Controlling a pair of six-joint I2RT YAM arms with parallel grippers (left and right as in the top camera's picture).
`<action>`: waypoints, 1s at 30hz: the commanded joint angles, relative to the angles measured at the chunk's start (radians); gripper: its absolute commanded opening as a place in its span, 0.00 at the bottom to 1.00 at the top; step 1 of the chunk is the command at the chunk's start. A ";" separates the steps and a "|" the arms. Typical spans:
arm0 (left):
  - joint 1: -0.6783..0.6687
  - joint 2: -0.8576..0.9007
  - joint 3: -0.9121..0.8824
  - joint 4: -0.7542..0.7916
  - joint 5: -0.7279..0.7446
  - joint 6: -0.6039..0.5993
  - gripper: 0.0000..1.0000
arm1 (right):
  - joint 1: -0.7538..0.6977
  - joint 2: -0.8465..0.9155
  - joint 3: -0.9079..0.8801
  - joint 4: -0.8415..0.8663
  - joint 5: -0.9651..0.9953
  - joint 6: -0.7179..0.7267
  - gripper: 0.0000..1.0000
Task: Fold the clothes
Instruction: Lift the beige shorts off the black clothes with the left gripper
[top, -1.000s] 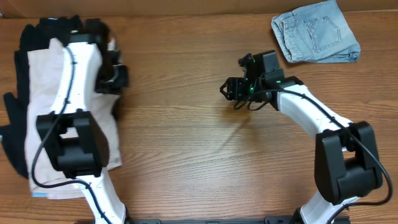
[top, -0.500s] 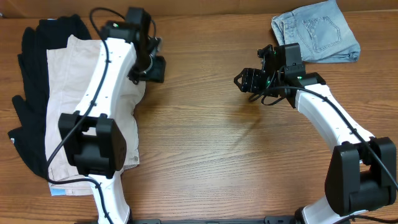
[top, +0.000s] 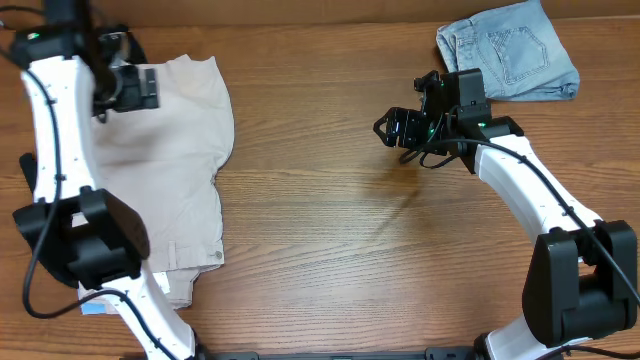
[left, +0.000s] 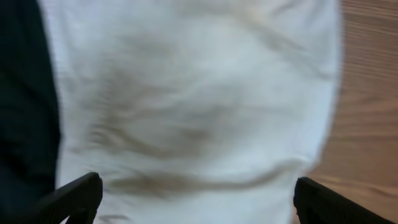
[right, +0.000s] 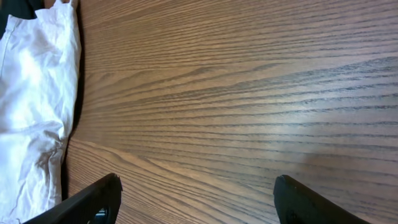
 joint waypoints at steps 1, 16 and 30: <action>0.069 0.068 0.008 0.031 0.026 0.101 1.00 | 0.016 -0.021 0.023 0.012 -0.004 0.000 0.83; 0.286 0.195 0.008 0.048 0.144 0.192 1.00 | 0.023 -0.021 0.021 0.011 0.018 0.000 0.85; 0.301 0.197 -0.113 0.083 0.149 0.156 0.51 | 0.023 -0.021 0.021 -0.010 0.086 -0.003 0.86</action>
